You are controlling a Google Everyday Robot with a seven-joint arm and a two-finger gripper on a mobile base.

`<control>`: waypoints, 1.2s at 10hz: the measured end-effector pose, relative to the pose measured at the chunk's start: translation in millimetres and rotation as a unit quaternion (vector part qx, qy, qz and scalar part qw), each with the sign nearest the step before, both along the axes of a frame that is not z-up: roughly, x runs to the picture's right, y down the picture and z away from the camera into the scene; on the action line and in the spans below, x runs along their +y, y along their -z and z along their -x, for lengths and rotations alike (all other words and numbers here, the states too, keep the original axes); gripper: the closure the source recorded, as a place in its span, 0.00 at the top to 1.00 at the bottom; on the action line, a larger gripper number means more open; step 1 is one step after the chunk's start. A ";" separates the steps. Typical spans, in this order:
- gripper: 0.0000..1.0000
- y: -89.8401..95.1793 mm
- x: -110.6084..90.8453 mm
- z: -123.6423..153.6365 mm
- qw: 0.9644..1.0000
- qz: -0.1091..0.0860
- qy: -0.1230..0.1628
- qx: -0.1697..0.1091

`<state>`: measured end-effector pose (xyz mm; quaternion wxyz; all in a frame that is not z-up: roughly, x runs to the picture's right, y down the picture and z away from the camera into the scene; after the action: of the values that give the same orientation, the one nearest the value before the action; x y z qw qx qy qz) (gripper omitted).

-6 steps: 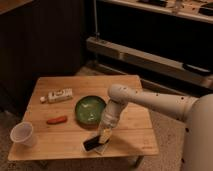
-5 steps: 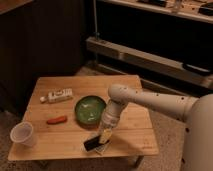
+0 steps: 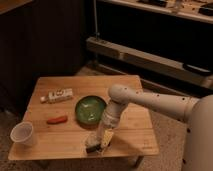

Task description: Place the eraser on the white sponge

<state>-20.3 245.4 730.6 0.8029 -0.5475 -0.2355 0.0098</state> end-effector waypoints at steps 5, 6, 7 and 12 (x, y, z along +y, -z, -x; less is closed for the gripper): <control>0.93 -0.2 -2.6 1.1 1.000 -0.005 0.000 -0.001; 0.93 -0.6 -1.8 -0.8 1.000 -0.005 0.000 0.000; 0.93 -1.0 -0.9 -2.2 1.000 -0.007 -0.001 0.001; 0.93 -2.4 -1.0 -1.7 1.000 -0.010 0.000 -0.002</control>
<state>-18.6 244.4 732.9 0.8081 -0.5393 -0.2367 0.0064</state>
